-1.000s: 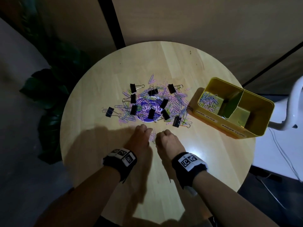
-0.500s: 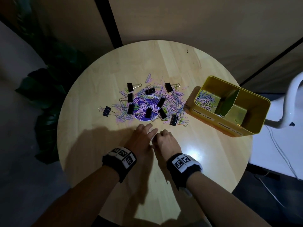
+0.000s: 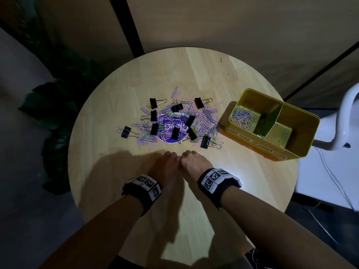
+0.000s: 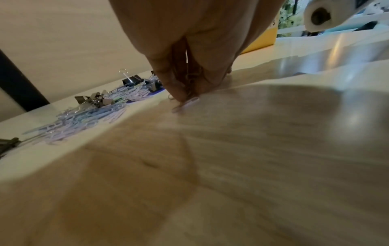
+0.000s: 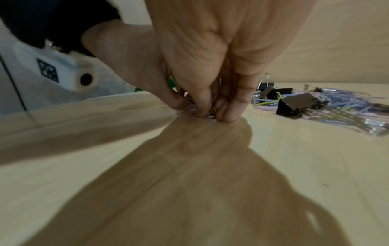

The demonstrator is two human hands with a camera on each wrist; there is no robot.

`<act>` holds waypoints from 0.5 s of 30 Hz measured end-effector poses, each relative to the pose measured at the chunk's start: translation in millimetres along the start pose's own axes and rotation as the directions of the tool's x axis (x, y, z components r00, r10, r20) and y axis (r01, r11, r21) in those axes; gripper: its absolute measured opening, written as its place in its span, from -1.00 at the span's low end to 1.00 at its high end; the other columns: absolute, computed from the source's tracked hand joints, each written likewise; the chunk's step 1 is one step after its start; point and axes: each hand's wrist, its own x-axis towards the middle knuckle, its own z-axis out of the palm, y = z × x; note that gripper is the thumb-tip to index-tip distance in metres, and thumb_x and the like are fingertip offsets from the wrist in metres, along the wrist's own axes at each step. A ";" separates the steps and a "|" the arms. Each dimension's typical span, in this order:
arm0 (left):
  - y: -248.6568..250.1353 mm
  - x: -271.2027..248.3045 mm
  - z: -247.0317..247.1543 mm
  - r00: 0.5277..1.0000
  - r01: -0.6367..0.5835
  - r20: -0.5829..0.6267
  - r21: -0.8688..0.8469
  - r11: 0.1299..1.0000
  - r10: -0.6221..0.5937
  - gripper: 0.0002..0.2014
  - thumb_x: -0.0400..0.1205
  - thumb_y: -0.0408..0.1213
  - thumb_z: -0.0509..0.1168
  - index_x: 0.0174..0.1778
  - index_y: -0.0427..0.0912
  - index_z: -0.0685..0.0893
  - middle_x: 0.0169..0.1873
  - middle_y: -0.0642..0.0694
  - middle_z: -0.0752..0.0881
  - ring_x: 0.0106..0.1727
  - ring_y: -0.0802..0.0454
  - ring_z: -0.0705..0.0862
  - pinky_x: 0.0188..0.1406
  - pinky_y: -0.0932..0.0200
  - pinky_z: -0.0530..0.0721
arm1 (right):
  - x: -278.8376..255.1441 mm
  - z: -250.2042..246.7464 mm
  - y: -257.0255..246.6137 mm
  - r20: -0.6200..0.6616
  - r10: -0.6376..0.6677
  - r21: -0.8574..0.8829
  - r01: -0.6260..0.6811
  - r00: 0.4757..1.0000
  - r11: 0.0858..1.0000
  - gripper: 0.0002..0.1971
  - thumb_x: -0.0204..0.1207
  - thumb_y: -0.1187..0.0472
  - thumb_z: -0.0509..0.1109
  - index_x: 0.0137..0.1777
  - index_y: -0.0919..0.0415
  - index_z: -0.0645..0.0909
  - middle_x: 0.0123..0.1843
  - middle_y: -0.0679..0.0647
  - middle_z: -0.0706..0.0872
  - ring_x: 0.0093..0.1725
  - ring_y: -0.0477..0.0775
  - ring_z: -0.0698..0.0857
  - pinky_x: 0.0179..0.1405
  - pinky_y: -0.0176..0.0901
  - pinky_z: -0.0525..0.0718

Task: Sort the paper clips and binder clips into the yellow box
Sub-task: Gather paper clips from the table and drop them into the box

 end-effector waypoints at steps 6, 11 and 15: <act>-7.8 -8.5 7.1 0.976 -0.052 -0.214 -0.048 0.998 0.040 -0.80 0.47 -0.30 0.12 -0.28 -0.20 0.65 -0.39 -0.14 0.63 -0.35 -0.14 0.64 -0.20 0.09 0.43 | 5.6 6.4 4.5 -0.017 0.071 -0.021 -0.072 0.997 0.997 -0.69 0.70 0.20 0.05 0.25 0.37 0.51 0.23 0.29 0.58 0.23 0.30 0.55 0.16 0.07 0.52; -2.0 -9.9 2.6 0.976 0.045 -0.203 -0.147 0.988 -0.074 -0.76 0.38 -0.30 0.06 -0.35 -0.20 0.66 -0.41 -0.13 0.62 -0.33 -0.07 0.60 -0.30 0.12 0.50 | 7.0 11.8 8.9 -0.004 0.029 -0.020 -0.029 1.000 0.999 -0.73 0.69 0.25 0.09 0.24 0.37 0.51 0.19 0.30 0.61 0.19 0.30 0.59 0.18 0.05 0.54; 12.8 -9.2 -20.9 0.992 0.085 -0.080 -0.102 0.991 -0.094 -0.71 0.26 -0.40 -0.05 -0.52 -0.12 0.59 -0.56 -0.04 0.57 -0.50 0.01 0.59 -0.33 0.16 0.36 | 4.9 13.0 13.6 0.023 -0.040 -0.057 0.042 0.999 0.997 -0.78 0.61 0.35 0.19 0.20 0.38 0.51 0.15 0.29 0.64 0.15 0.30 0.61 0.20 0.05 0.57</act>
